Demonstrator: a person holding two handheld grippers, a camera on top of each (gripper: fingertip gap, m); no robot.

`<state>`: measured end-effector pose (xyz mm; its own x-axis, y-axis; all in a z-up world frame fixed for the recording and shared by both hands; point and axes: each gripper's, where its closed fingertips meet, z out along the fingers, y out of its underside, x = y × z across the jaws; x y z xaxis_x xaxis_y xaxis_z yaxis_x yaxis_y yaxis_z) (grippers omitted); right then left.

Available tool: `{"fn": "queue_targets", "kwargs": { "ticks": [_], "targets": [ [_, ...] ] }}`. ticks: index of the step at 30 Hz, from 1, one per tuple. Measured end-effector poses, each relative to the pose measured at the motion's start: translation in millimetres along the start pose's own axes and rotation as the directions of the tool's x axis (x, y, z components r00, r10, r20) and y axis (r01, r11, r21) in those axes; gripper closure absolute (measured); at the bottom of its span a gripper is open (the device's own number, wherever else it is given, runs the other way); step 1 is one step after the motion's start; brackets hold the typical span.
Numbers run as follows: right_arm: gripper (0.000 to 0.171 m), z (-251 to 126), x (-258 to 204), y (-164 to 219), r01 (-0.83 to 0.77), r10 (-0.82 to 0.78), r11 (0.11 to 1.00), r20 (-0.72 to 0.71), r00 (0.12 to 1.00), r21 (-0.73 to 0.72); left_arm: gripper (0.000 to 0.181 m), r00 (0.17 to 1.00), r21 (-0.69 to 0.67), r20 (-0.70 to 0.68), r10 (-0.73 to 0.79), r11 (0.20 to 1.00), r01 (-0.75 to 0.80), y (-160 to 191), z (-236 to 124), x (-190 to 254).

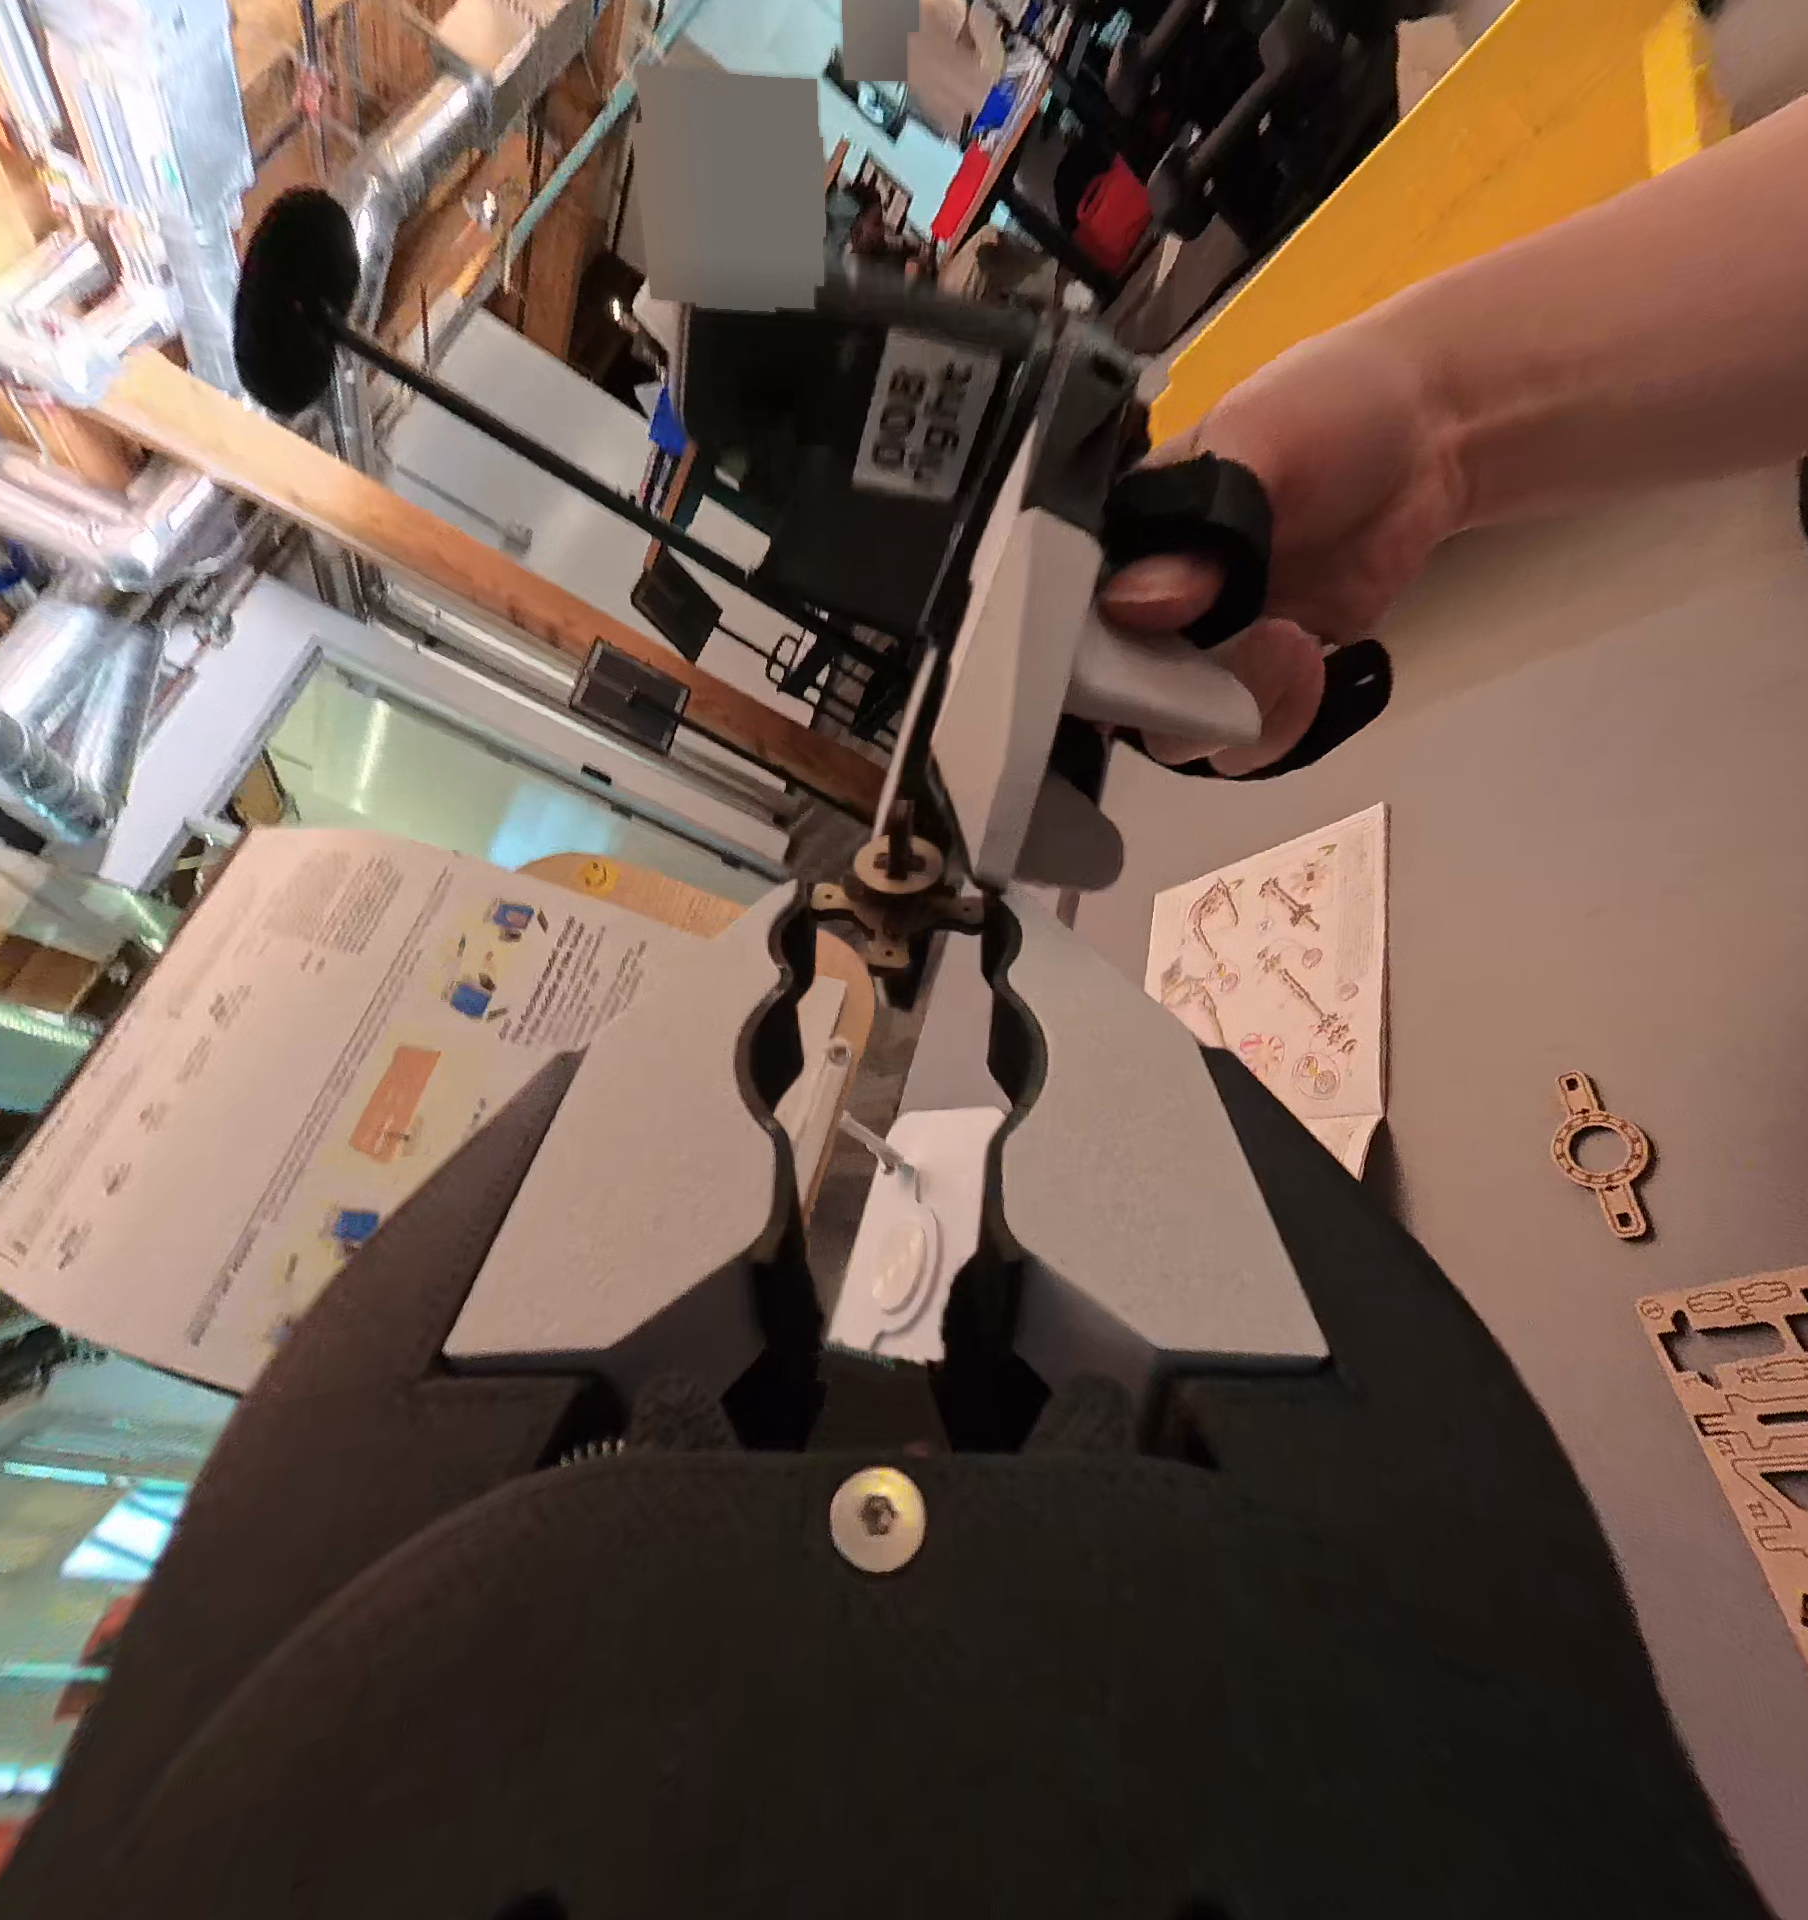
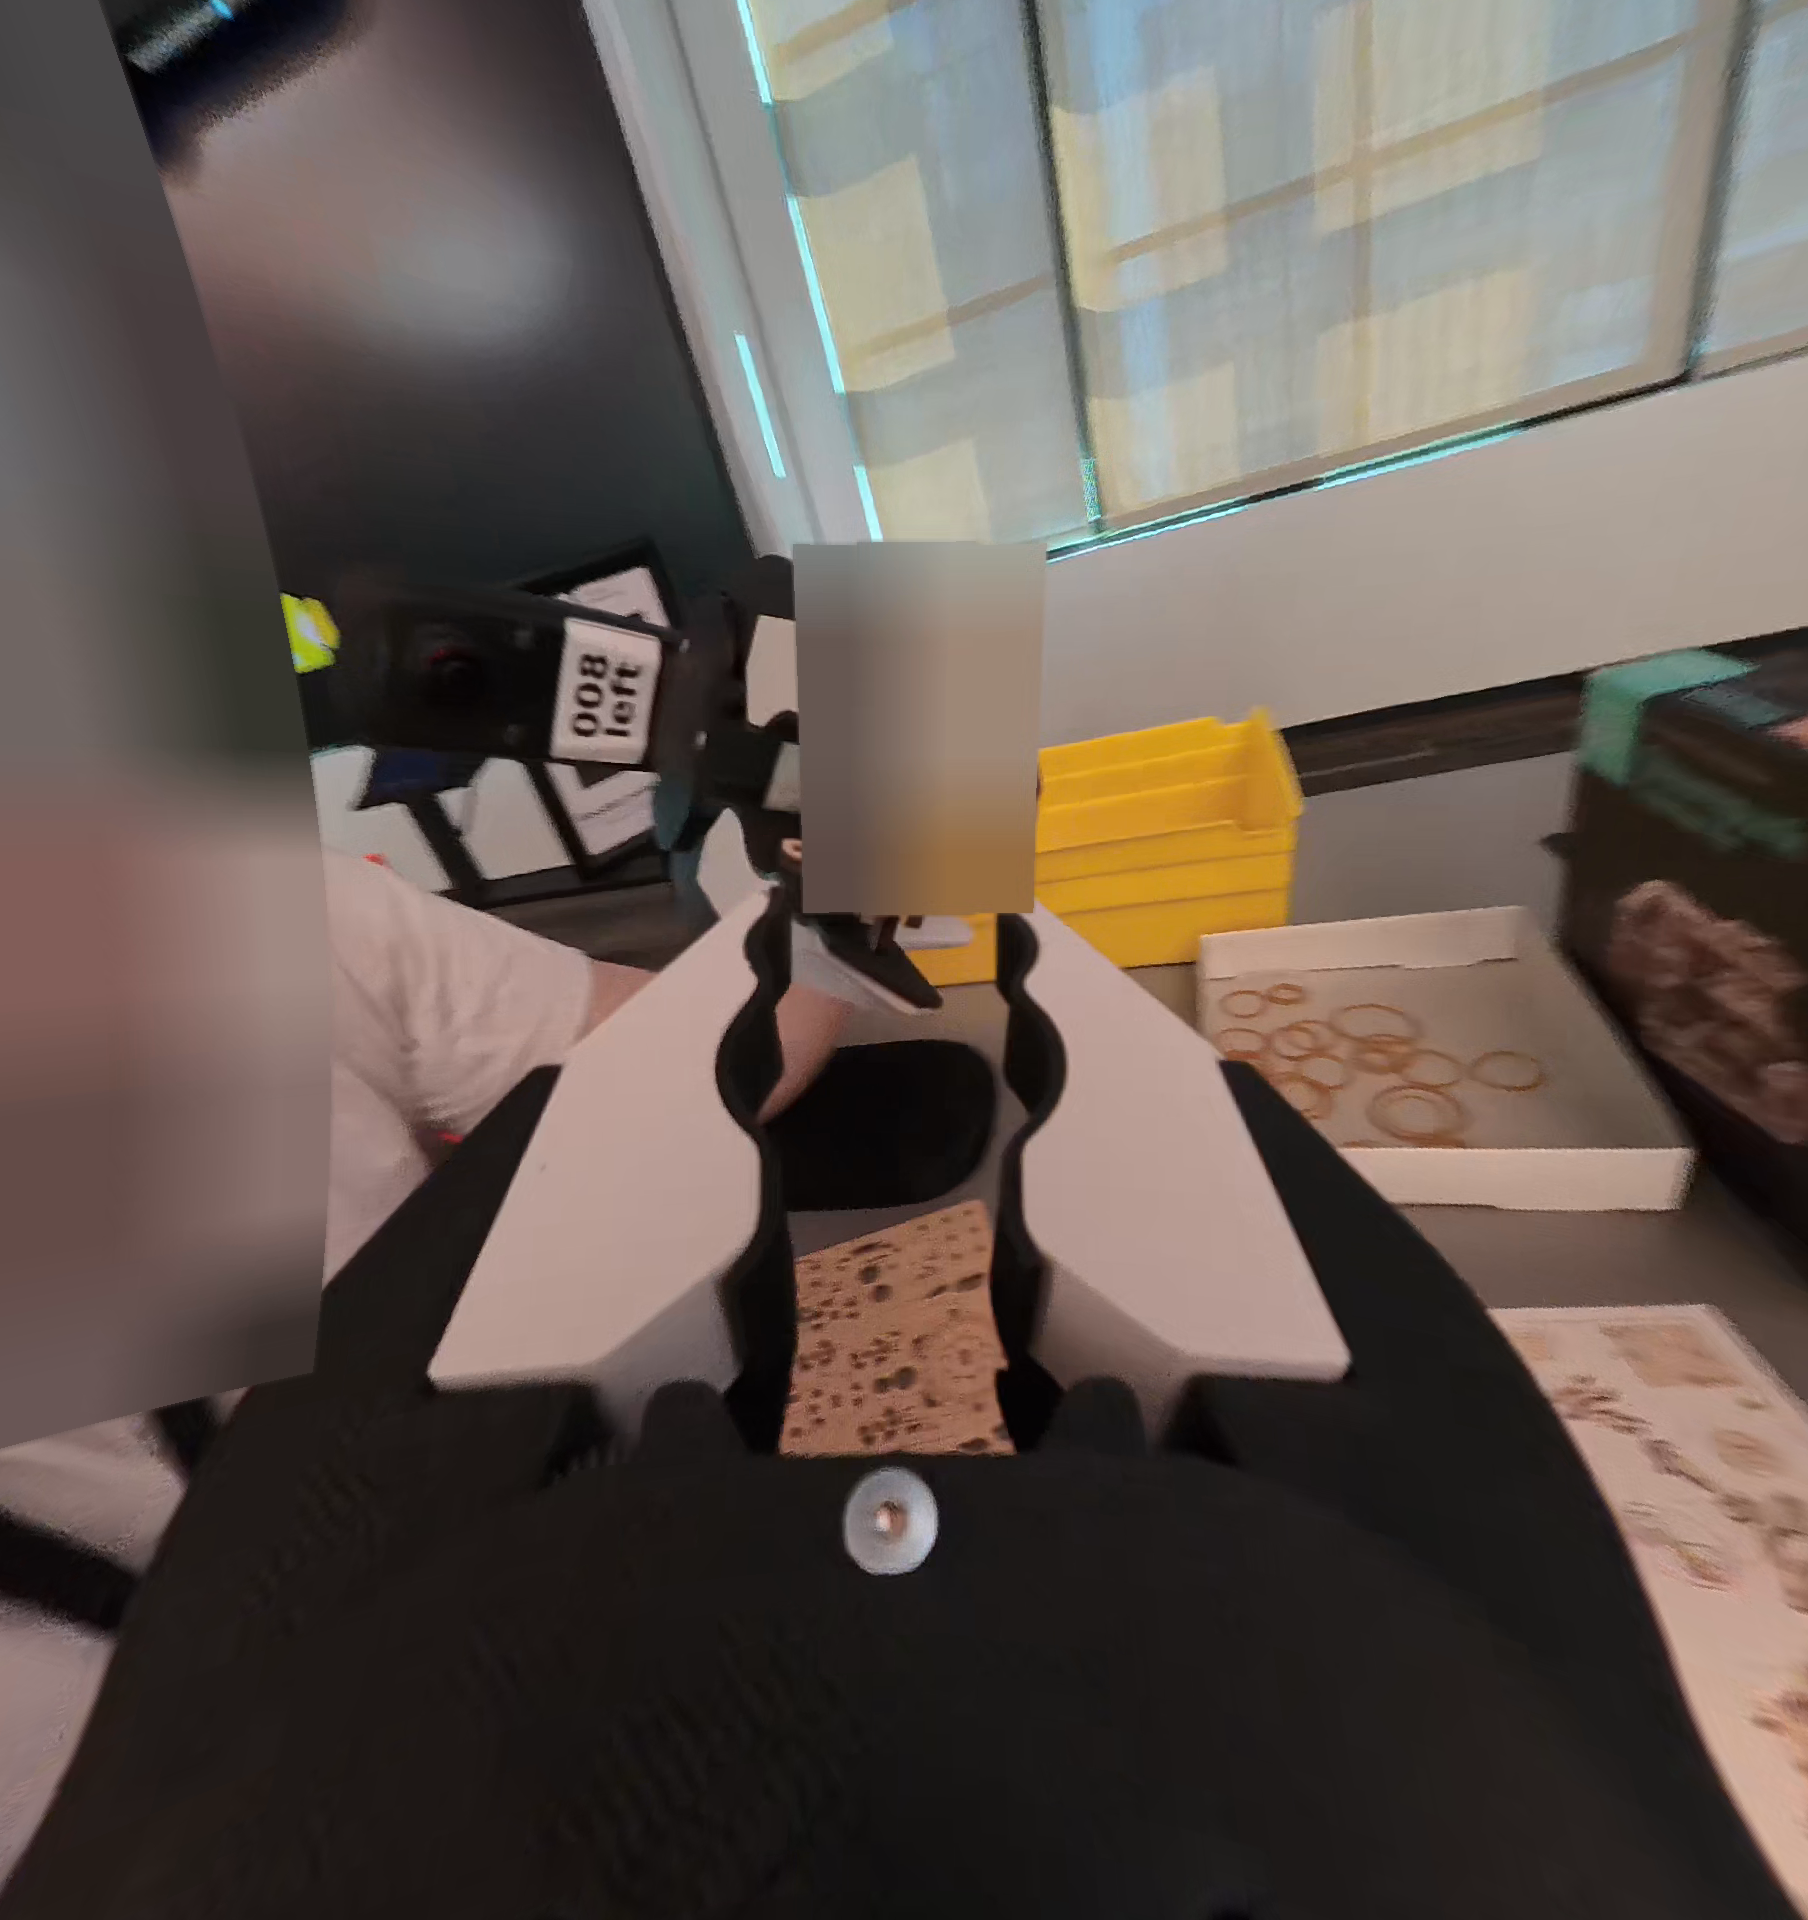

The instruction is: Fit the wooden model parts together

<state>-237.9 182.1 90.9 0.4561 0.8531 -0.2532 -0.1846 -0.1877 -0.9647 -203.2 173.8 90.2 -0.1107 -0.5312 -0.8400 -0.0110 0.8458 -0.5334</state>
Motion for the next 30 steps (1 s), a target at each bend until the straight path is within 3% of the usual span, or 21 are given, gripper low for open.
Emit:
{"fn": "queue_targets", "kwargs": {
  "ticks": [3, 5, 7, 12, 17, 23, 26, 30],
  "targets": [
    [0.131, -3, 5, -10, 0.15, -0.146, 0.988, -0.106, 0.984, 0.026, 0.152, 0.999, -0.077, -0.002, -0.048, 0.996, 0.048, 8, 5, 0],
    [0.13, -1, 5, -9, 0.204, -0.202, 0.979, -0.138, 0.97, 0.002, 0.151, 0.998, -0.103, 0.011, -0.066, 0.992, 0.067, 9, 6, -2],
    [0.13, 2, 6, -4, 0.179, -0.181, 0.984, -0.136, 0.974, -0.028, 0.152, 0.998, -0.112, 0.014, -0.065, 0.992, 0.066, 9, 6, -2],
    [0.137, -1, 9, -14, 0.056, -0.048, 0.996, -0.108, 0.993, 0.07, 0.151, 0.997, -0.119, 0.062, -0.036, 0.992, 0.043, 8, 5, -8],
    [0.148, 1, 12, -17, 0.121, -0.106, 0.989, -0.159, 0.982, 0.088, 0.151, 0.988, -0.139, 0.152, 0.013, 0.99, 0.008, 7, 5, -19],
    [0.151, 2, 11, -20, 0.09, -0.073, 0.985, -0.115, 0.991, 0.15, 0.151, 0.983, -0.139, 0.18, 0.046, 0.99, -0.021, 6, 3, -22],
    [0.133, 0, 10, -20, 0.078, -0.064, 0.986, -0.096, 0.993, 0.148, 0.152, 0.987, -0.087, 0.154, -0.036, 0.995, 0.05, 2, 3, -21],
    [0.131, -18, -1, -30, 0.116, -0.11, 0.979, -0.048, 0.993, 0.165, 0.151, 0.965, 0.009, 0.042, -0.26, 0.966, 0.26, -4, -2, -20]
  ]
}}
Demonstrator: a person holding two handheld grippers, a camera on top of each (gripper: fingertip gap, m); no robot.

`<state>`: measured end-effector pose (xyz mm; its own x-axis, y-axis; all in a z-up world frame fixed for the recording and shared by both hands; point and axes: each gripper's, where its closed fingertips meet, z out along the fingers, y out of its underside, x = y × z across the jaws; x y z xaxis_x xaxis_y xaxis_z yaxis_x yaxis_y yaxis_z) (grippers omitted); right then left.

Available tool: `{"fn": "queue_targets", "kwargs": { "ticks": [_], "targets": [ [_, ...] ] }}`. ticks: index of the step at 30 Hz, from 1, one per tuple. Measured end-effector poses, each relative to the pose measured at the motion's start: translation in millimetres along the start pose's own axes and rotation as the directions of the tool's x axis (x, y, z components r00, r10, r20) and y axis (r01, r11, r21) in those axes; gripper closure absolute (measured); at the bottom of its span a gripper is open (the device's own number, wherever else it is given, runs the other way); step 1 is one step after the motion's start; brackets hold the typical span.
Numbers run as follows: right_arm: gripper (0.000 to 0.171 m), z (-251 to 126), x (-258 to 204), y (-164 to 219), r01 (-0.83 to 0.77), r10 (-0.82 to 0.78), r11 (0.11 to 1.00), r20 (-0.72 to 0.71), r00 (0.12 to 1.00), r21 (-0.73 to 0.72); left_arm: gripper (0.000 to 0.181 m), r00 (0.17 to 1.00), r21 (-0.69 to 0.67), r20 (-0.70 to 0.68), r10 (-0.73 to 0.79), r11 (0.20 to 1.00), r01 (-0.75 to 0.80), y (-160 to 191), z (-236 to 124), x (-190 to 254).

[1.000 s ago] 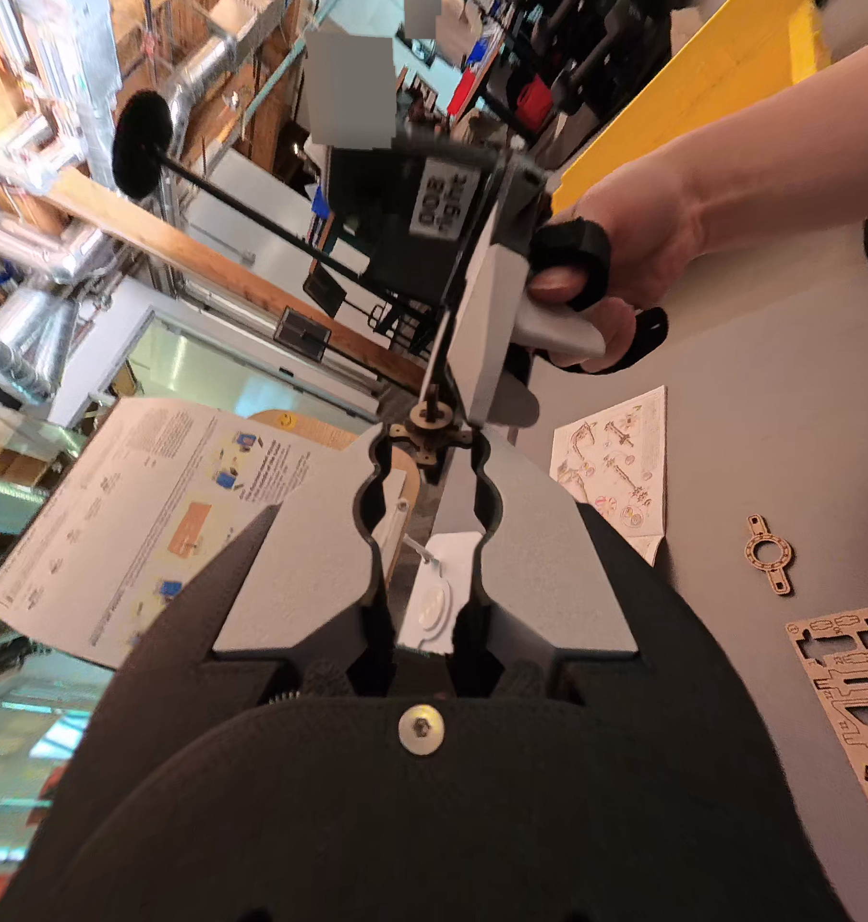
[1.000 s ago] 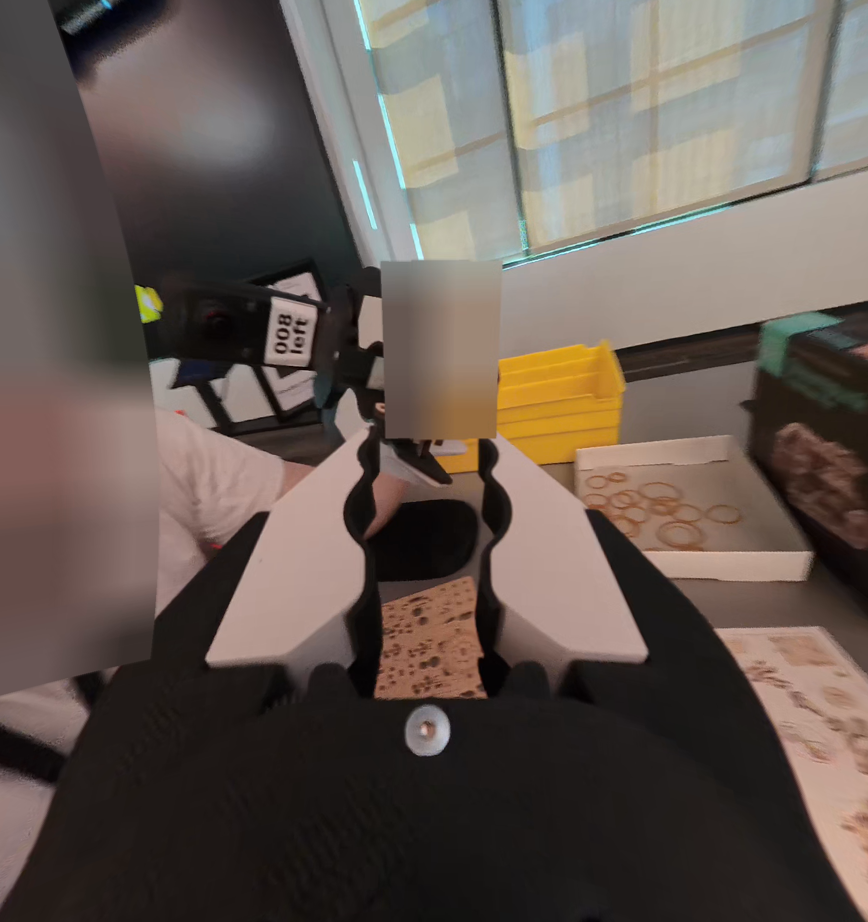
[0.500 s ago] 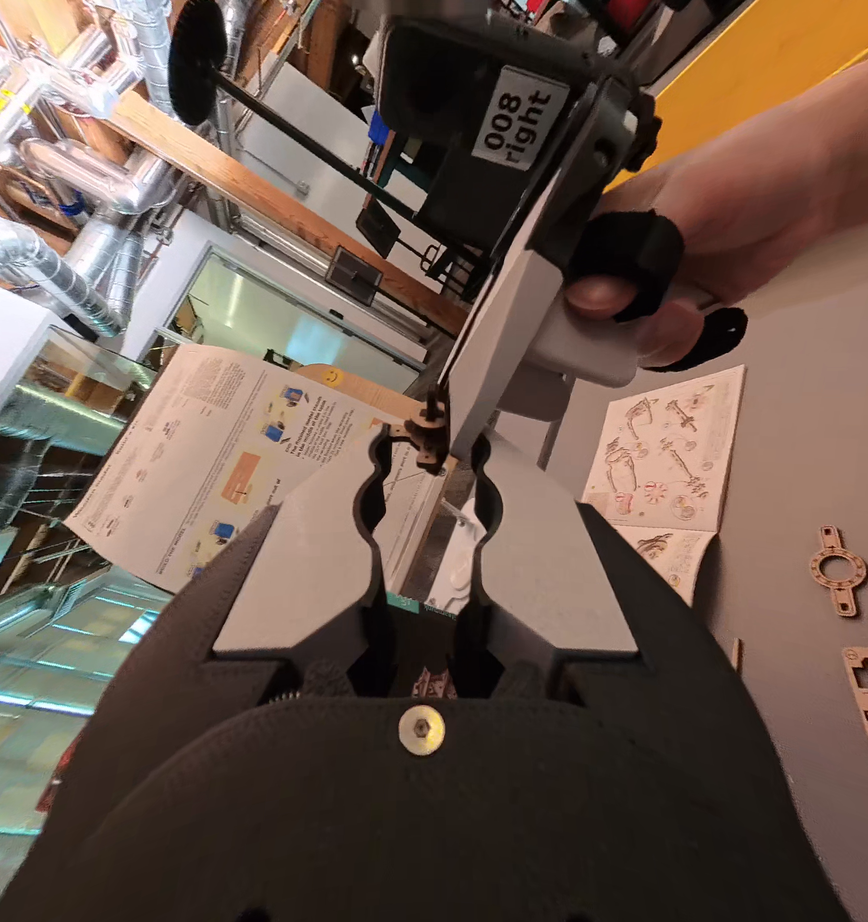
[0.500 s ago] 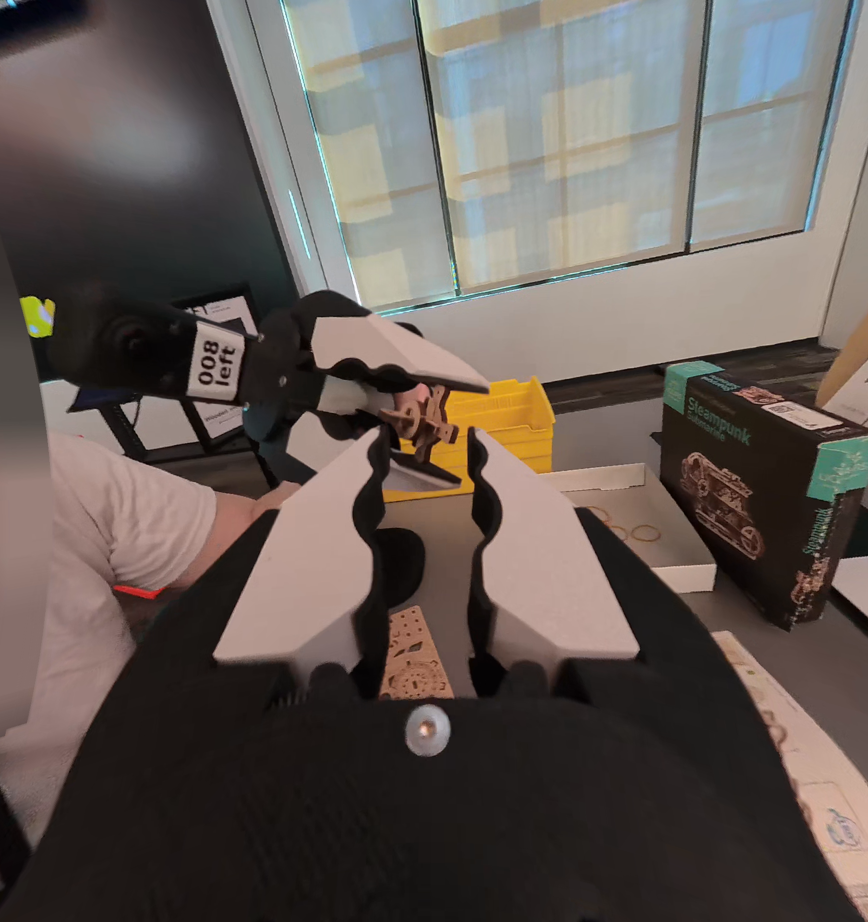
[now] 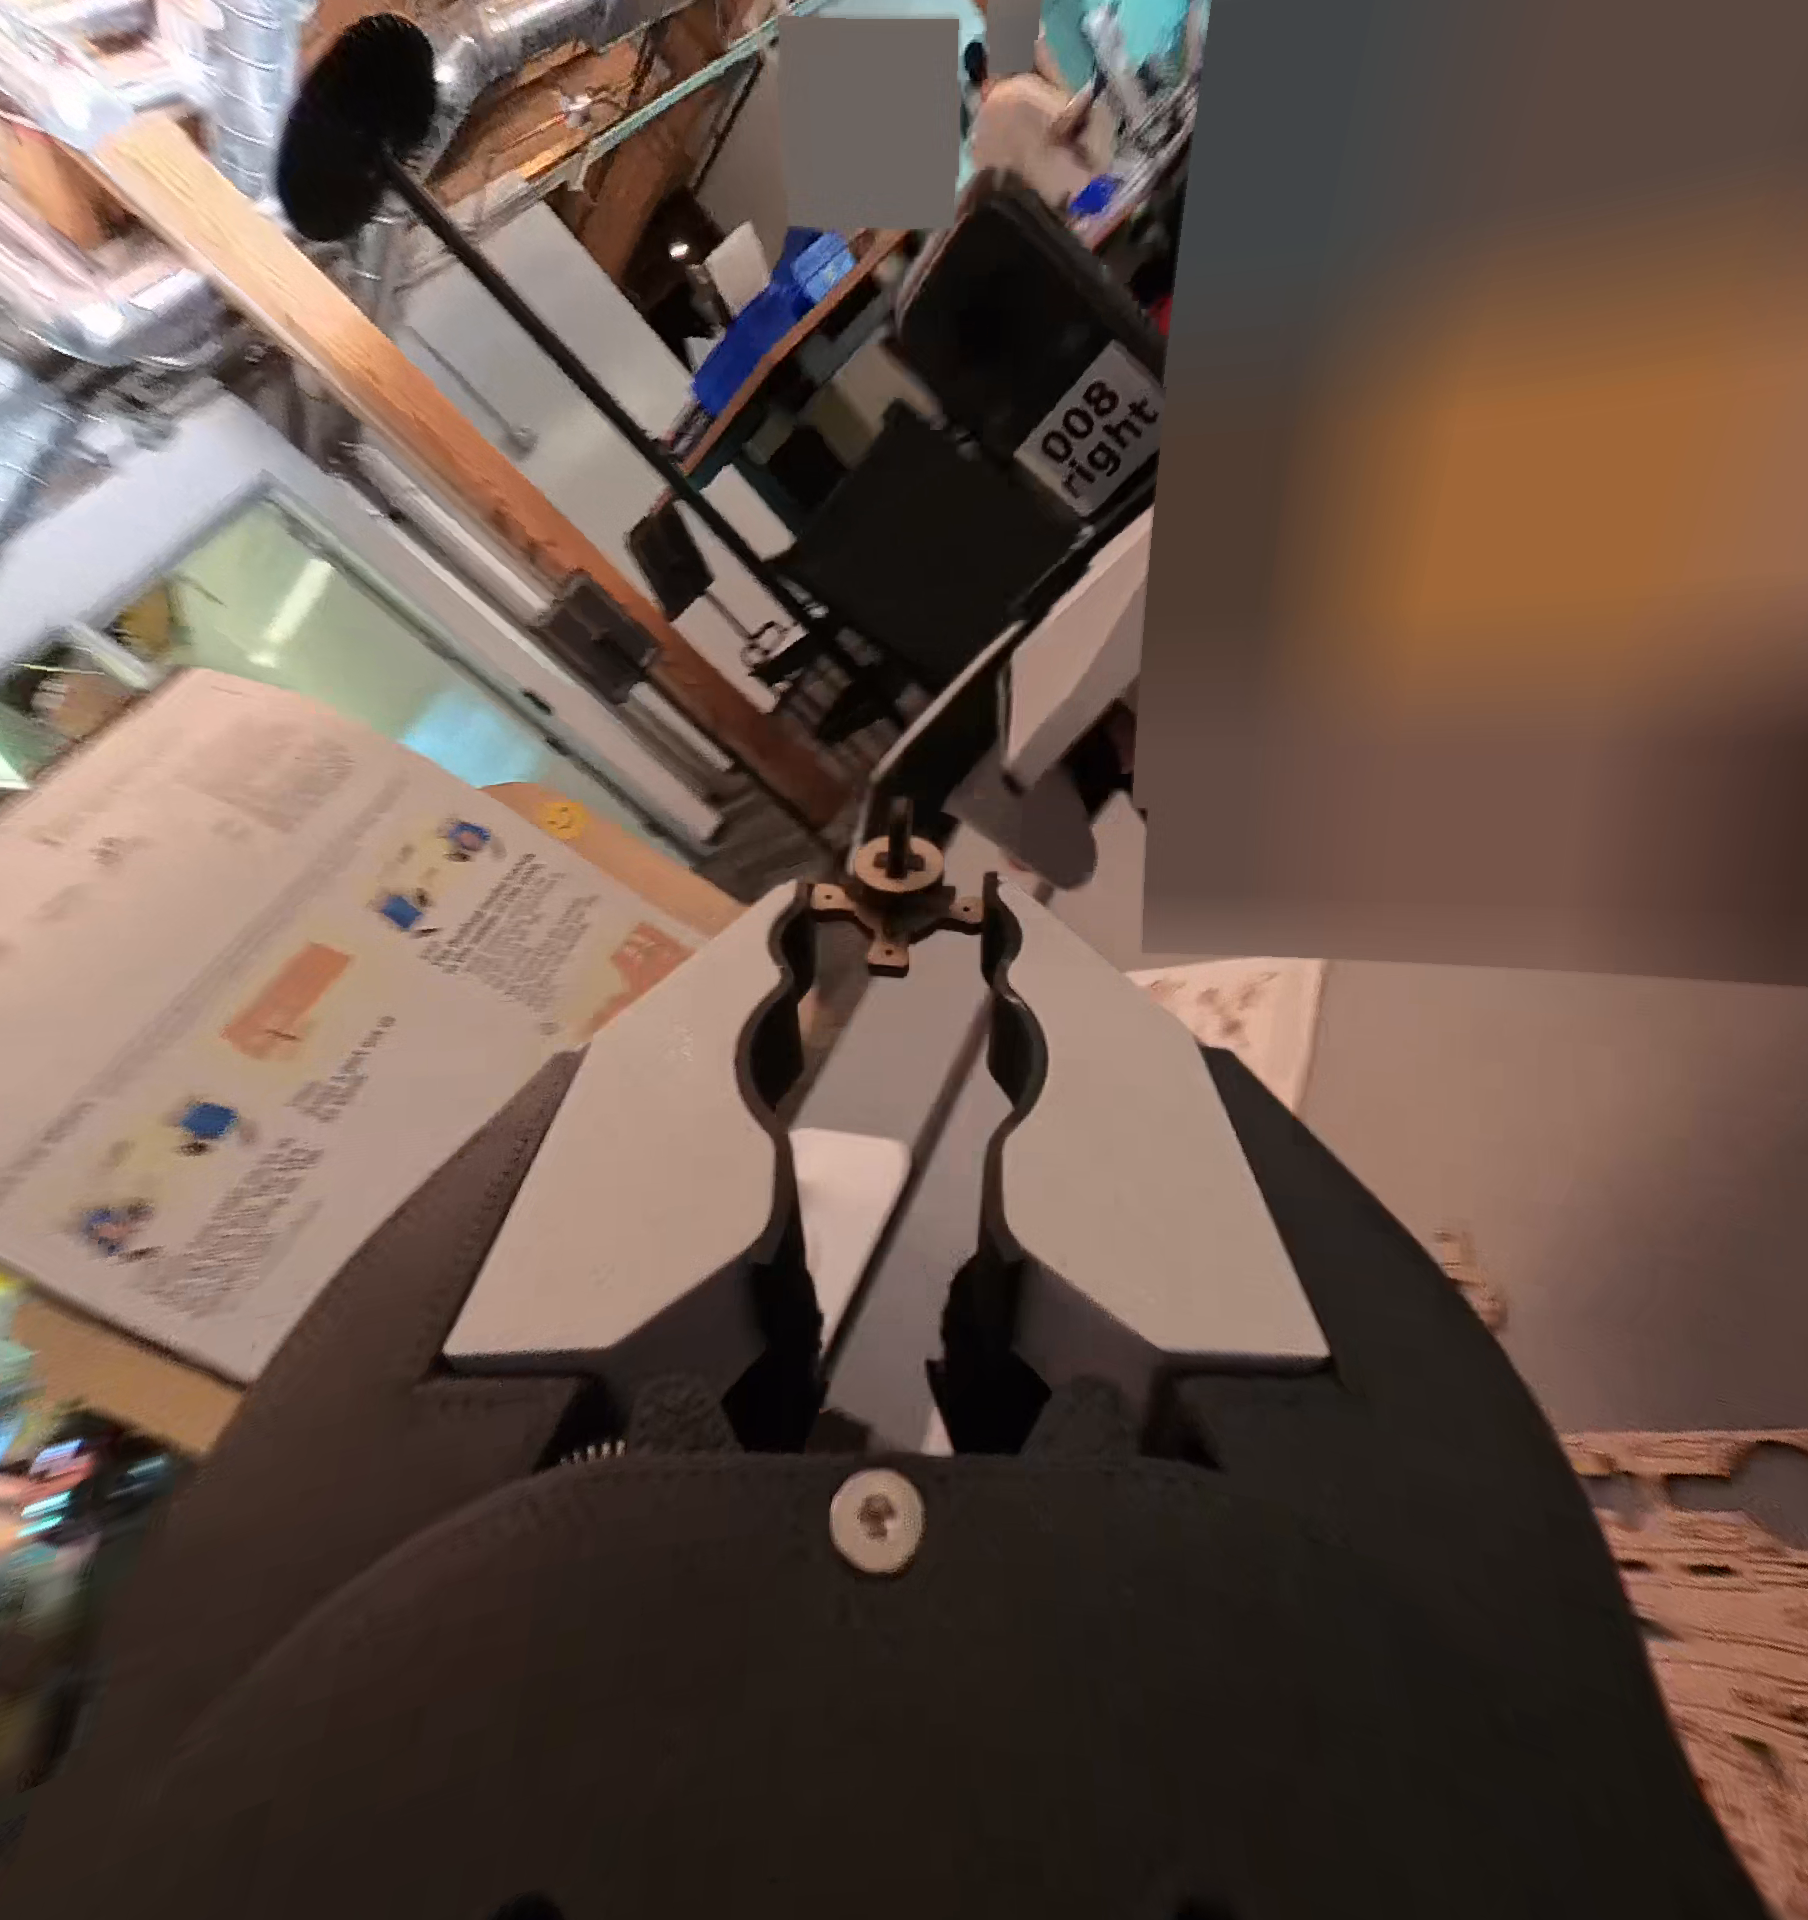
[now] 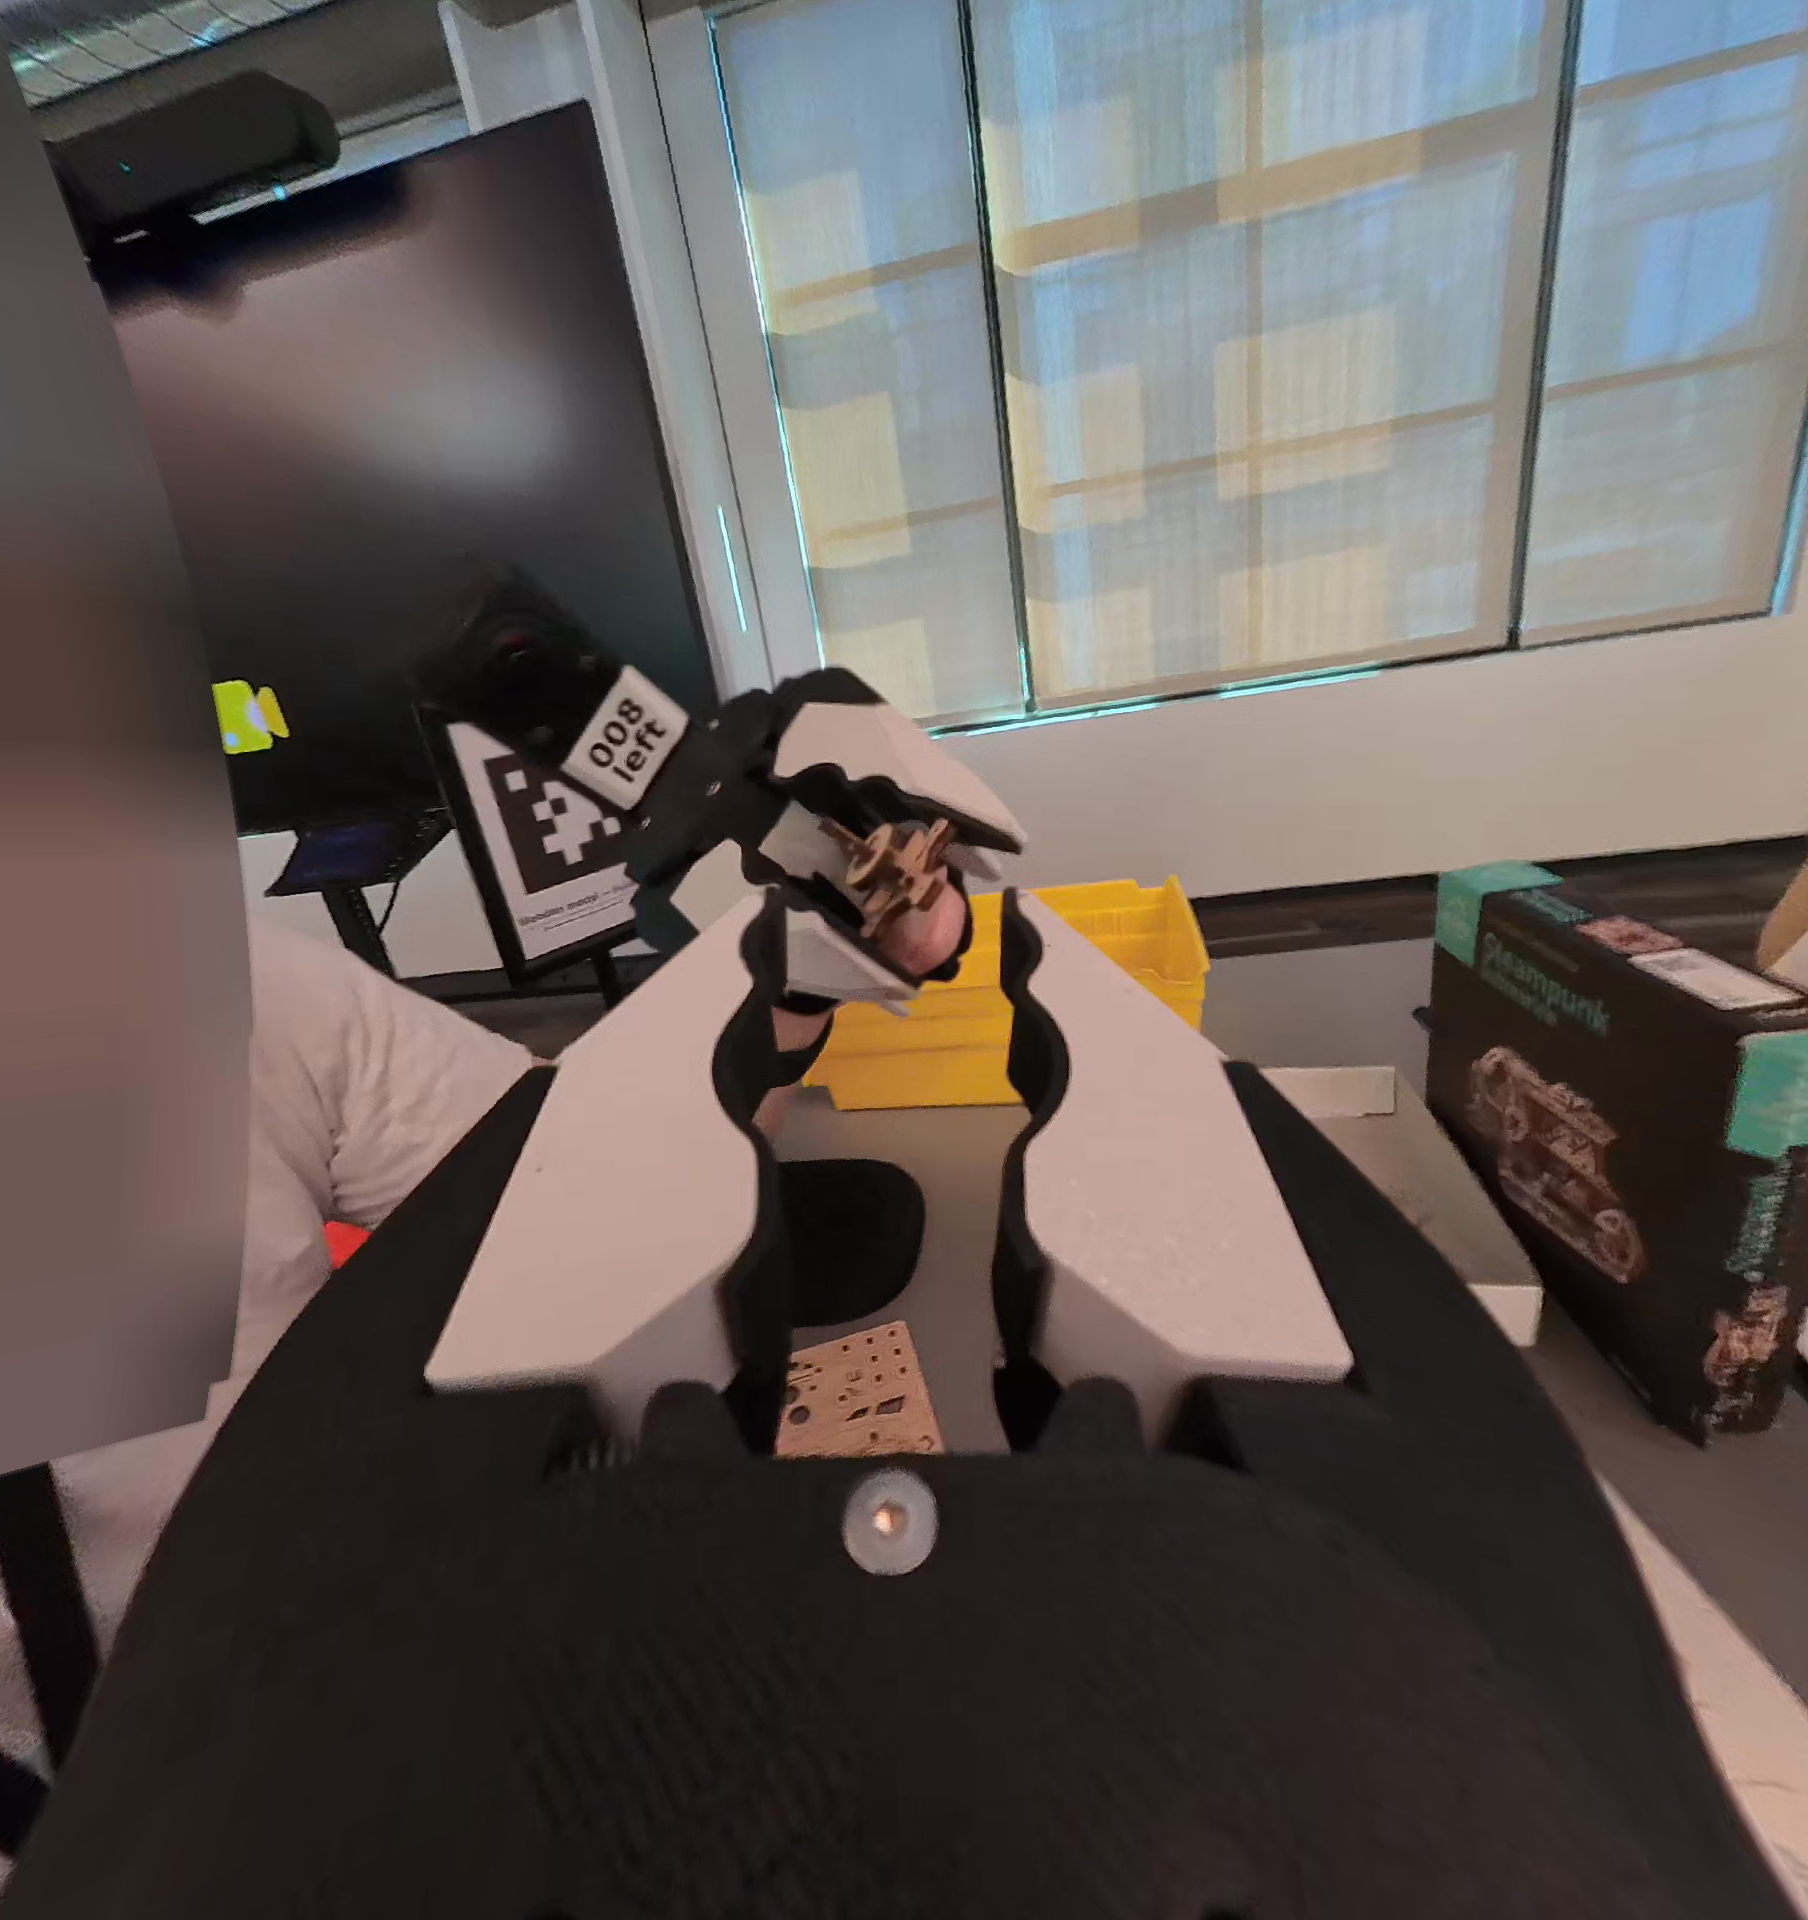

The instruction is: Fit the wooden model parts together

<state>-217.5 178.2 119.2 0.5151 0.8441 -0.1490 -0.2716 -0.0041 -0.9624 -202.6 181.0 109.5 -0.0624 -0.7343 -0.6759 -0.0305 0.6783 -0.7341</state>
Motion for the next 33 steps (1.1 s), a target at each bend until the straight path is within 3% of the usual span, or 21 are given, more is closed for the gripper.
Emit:
{"fn": "queue_targets", "kwargs": {
  "ticks": [4, 7, 11, 16, 22, 27, 33],
  "targets": [
    [0.133, -20, 4, -15, 0.14, -0.138, 0.99, -0.072, 0.988, 0.017, 0.151, 0.976, 0.066, -0.148, -0.162, 0.983, 0.173, -7, -7, 6],
    [0.135, -26, -6, -10, 0.228, -0.229, 0.972, -0.034, 0.973, -0.051, 0.151, 0.943, 0.106, -0.239, -0.234, 0.958, 0.265, -14, -13, 9],
    [0.137, -34, -7, 17, 0.314, -0.318, 0.927, 0.013, 0.948, -0.206, 0.151, 0.878, 0.107, -0.369, -0.305, 0.925, 0.366, -16, -21, 16],
    [0.132, -47, 14, 66, 0.249, -0.251, 0.892, 0.046, 0.967, -0.376, 0.151, 0.786, 0.128, -0.486, -0.383, 0.858, 0.497, -24, -30, 16],
    [0.119, -65, 39, 151, 0.12, -0.12, 0.774, 0.042, 0.992, -0.622, 0.152, 0.806, 0.067, -0.432, -0.404, 0.877, 0.475, -6, -30, 7],
    [0.13, -90, 38, 215, 0.08, -0.039, 0.599, 0.07, 0.997, -0.797, 0.151, 0.824, 0.015, -0.361, -0.437, 0.881, 0.474, 11, -36, -10],
    [0.141, -101, 41, 250, 0.107, -0.051, 0.43, 0.094, 0.994, -0.896, 0.151, 0.839, -0.098, -0.293, -0.458, 0.888, 0.45, 37, -38, -18]
  ]
}}
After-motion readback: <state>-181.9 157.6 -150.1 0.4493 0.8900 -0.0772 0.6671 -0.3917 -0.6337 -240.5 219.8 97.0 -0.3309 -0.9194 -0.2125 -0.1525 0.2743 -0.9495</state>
